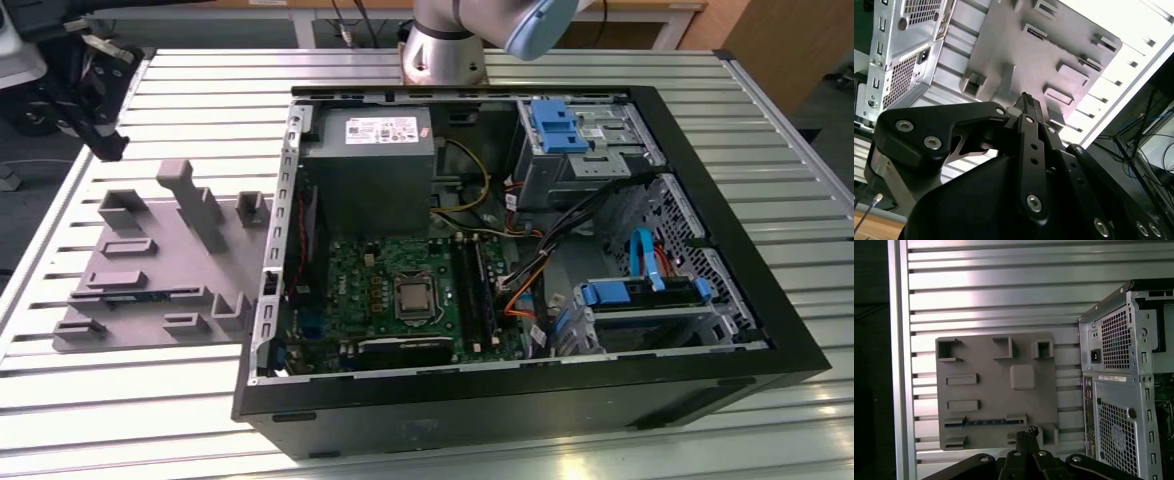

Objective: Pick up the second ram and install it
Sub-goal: 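Reach for the second ram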

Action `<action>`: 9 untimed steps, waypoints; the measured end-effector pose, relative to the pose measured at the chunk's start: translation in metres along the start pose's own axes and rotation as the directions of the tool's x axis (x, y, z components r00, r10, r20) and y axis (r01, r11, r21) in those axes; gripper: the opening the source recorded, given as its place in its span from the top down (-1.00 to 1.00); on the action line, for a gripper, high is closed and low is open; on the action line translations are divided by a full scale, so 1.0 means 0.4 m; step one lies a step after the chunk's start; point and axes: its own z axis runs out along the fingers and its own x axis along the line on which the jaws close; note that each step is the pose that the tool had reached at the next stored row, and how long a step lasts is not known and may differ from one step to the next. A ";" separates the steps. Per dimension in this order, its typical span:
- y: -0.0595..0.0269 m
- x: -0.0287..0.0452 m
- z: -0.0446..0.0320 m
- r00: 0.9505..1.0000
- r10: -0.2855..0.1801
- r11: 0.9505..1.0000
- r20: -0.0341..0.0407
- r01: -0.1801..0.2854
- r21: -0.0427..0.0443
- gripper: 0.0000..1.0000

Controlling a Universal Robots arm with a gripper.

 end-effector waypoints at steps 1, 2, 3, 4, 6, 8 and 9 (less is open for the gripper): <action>-0.003 0.004 0.000 1.000 0.000 1.000 0.000 0.000 0.000 0.79; -0.007 0.009 0.000 1.000 0.000 1.000 0.000 0.000 0.000 0.79; -0.010 0.014 0.000 1.000 0.000 1.000 0.000 0.000 0.000 0.79; -0.013 0.018 0.000 1.000 0.000 1.000 0.000 0.000 0.000 0.79; -0.018 0.029 0.000 1.000 0.000 1.000 0.000 0.000 0.000 0.79; -0.021 0.043 0.000 1.000 0.000 1.000 0.000 0.000 0.000 0.79; -0.022 0.051 0.000 1.000 0.000 1.000 0.000 0.000 0.000 0.79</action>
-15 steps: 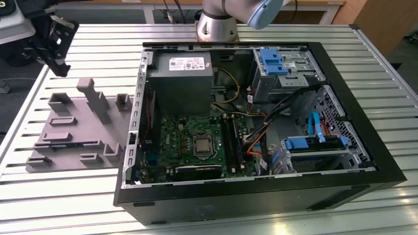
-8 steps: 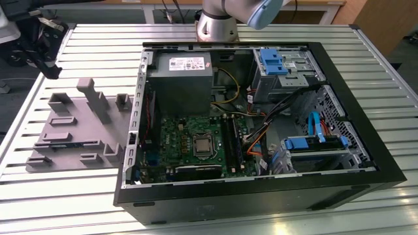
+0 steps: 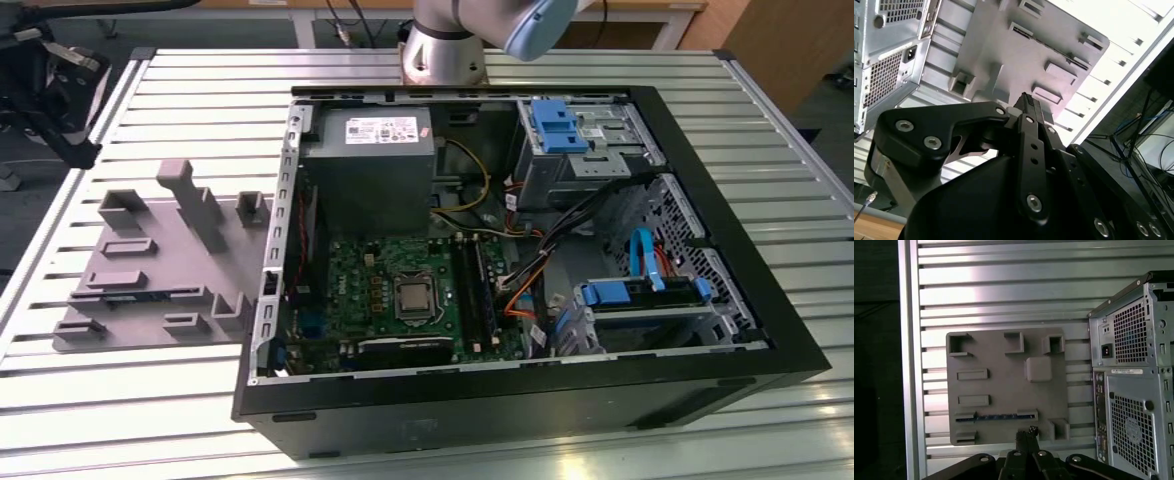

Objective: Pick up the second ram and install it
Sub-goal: 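Reach for the second ram, then pick up the second ram and move it above second insertion slot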

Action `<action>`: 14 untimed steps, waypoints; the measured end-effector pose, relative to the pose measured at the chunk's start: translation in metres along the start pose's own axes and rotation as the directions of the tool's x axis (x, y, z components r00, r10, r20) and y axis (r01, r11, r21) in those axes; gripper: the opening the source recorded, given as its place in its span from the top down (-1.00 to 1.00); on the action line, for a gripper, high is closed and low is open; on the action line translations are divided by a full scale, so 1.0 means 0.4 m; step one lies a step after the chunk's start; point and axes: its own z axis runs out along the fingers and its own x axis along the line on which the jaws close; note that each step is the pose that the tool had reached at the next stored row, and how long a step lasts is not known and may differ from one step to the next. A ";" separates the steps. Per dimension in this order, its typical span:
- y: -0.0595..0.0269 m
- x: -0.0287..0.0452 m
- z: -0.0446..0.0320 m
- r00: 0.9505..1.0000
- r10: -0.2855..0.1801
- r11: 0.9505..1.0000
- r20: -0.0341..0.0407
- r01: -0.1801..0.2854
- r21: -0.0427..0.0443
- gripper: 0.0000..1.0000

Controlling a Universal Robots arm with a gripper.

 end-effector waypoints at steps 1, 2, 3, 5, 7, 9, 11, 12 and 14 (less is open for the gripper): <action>-0.001 0.007 0.000 1.000 0.000 1.000 0.000 0.000 0.000 0.79; -0.001 0.013 0.001 1.000 0.000 1.000 0.000 0.000 0.000 0.79; -0.002 0.019 0.001 1.000 0.000 1.000 0.000 0.000 0.000 0.79; -0.003 0.032 0.002 1.000 0.000 1.000 0.000 0.000 0.000 0.79; -0.004 0.042 0.002 1.000 0.000 1.000 0.000 0.000 0.000 0.79; -0.004 0.049 0.003 1.000 0.000 1.000 0.000 0.000 0.000 0.79; -0.004 0.049 0.003 1.000 0.000 1.000 0.000 0.000 0.000 0.79; -0.004 0.049 0.002 1.000 0.000 1.000 0.000 0.000 0.000 0.79; -0.004 0.049 0.002 1.000 -0.001 1.000 0.000 0.001 0.000 0.79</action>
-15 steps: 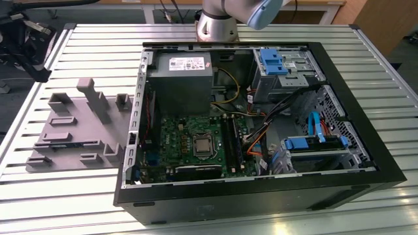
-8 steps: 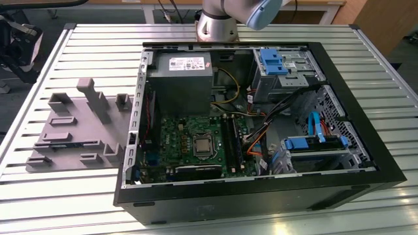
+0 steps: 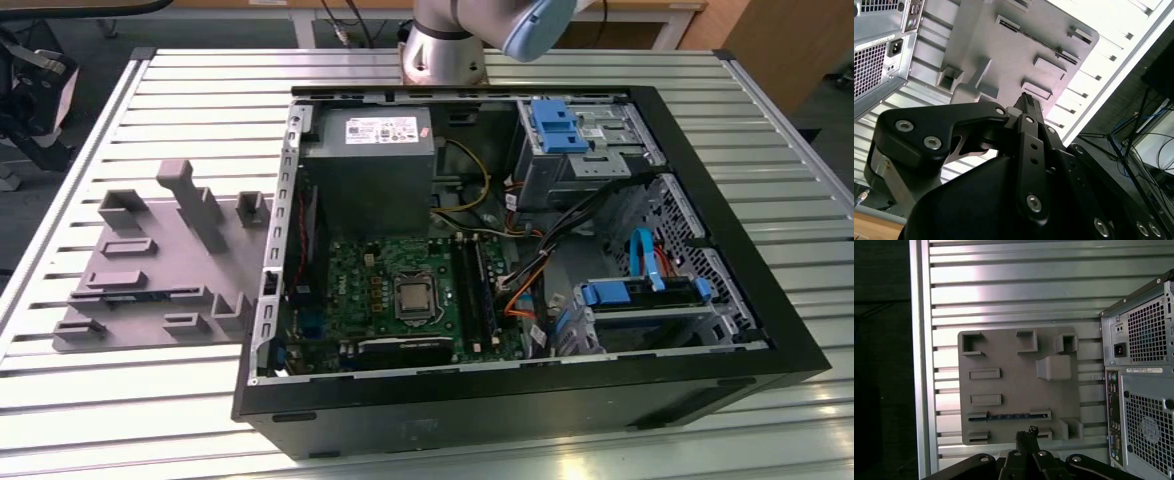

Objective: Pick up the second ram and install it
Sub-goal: 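Pick up the second ram and move it above second insertion slot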

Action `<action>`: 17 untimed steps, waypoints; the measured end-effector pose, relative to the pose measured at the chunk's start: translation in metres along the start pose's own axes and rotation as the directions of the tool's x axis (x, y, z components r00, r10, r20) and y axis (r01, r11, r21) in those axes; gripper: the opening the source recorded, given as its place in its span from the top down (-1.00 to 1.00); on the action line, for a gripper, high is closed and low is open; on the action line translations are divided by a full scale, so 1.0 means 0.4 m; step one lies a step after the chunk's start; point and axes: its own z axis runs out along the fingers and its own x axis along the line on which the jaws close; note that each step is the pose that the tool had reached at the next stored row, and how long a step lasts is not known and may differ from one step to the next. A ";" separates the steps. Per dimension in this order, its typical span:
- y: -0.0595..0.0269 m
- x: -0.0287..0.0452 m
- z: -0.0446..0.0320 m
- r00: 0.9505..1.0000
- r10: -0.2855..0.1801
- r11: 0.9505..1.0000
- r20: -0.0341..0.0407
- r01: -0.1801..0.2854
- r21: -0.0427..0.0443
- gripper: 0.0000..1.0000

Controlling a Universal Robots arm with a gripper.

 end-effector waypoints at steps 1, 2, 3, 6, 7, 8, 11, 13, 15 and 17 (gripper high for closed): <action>0.000 0.000 0.000 1.000 0.000 1.000 0.000 0.000 0.000 0.79; 0.000 0.000 0.000 1.000 0.000 1.000 0.000 0.000 0.000 0.79; 0.000 0.000 0.000 1.000 0.000 1.000 0.000 0.000 0.000 0.79; 0.000 0.000 0.000 1.000 0.000 1.000 0.000 0.000 0.000 0.79; 0.000 0.000 0.000 1.000 0.000 1.000 0.000 0.000 0.000 0.79; 0.000 0.000 0.000 1.000 0.000 1.000 0.000 0.000 0.000 0.79; 0.000 0.000 0.000 1.000 -0.006 1.000 0.000 0.006 0.000 0.79; 0.000 0.000 0.000 1.000 -0.024 1.000 -0.001 0.024 -0.001 0.79; 0.000 0.001 0.000 0.999 -0.055 0.999 -0.002 0.055 -0.001 0.79; 0.000 0.001 0.000 0.996 -0.086 0.996 -0.004 0.086 -0.002 0.79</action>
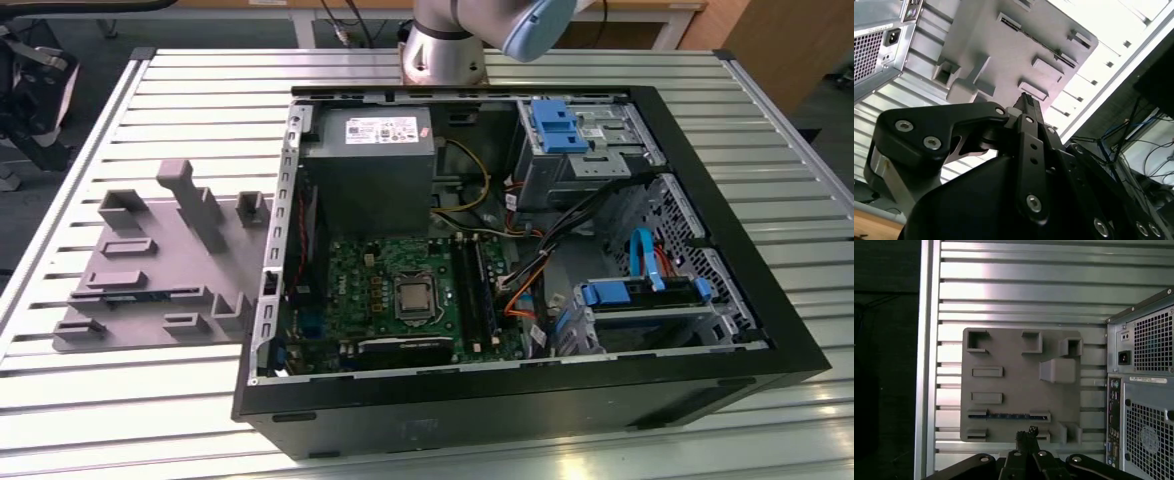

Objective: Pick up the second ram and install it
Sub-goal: 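Pick up the second ram and move it above second insertion slot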

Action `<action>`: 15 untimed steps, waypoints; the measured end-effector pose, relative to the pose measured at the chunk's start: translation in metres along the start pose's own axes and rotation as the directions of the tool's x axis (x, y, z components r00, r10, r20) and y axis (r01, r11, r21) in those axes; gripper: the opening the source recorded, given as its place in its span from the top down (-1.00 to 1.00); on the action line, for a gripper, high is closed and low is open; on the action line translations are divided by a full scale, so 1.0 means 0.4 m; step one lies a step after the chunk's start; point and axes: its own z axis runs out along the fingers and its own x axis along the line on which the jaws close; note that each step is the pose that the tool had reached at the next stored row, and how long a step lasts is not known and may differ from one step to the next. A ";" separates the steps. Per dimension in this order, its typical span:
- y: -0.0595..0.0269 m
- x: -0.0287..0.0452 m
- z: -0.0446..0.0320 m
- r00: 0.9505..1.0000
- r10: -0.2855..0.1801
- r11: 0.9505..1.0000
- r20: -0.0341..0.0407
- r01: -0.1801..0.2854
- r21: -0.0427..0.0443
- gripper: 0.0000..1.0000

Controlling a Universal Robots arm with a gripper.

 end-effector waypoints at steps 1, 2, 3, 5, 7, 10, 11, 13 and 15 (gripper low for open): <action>0.000 0.000 0.000 1.000 -0.015 1.000 -0.001 0.015 0.000 0.79; 0.000 0.000 0.000 1.000 -0.031 1.000 -0.001 0.031 -0.001 0.79; 0.000 0.001 0.000 0.999 -0.047 0.999 -0.002 0.047 -0.001 0.79; 0.000 0.001 0.000 0.997 -0.075 0.997 -0.003 0.075 -0.002 0.79; 0.000 0.002 0.000 0.995 -0.097 0.995 -0.004 0.097 -0.003 0.79; 0.000 0.002 0.000 0.992 -0.130 0.992 -0.006 0.130 -0.003 0.79; 0.000 0.002 0.000 0.990 -0.140 0.990 -0.006 0.140 -0.004 0.79; 0.000 0.003 0.000 0.987 -0.162 0.987 -0.007 0.162 -0.004 0.79; 0.000 0.003 0.000 0.983 -0.186 0.983 -0.008 0.186 -0.005 0.79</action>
